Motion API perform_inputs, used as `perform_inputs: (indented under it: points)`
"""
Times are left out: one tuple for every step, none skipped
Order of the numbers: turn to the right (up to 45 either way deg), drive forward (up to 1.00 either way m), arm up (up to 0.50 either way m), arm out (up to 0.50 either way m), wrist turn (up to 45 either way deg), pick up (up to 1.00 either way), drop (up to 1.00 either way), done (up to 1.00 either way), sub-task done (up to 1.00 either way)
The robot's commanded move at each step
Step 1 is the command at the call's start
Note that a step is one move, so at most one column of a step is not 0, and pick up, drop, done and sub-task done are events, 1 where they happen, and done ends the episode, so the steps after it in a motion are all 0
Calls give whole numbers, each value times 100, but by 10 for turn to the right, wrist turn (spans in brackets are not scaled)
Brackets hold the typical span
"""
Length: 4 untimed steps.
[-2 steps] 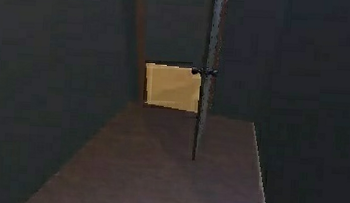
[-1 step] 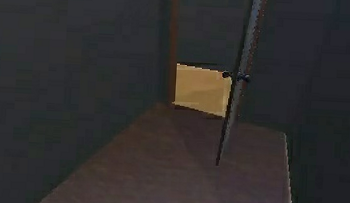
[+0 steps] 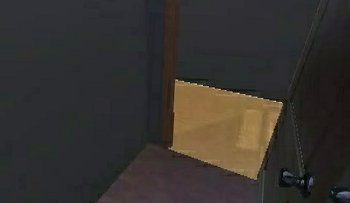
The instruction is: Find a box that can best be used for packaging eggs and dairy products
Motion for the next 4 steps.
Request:
perform_inputs:
  points:
    - [0,50,0,0,0,0,0,0,0]
    - [0,80,0,0,0,0,0,0,0]
    - [210,0,0,0,0,0,0,0,0]
    - [0,70,0,0,0,0,0,0,0]
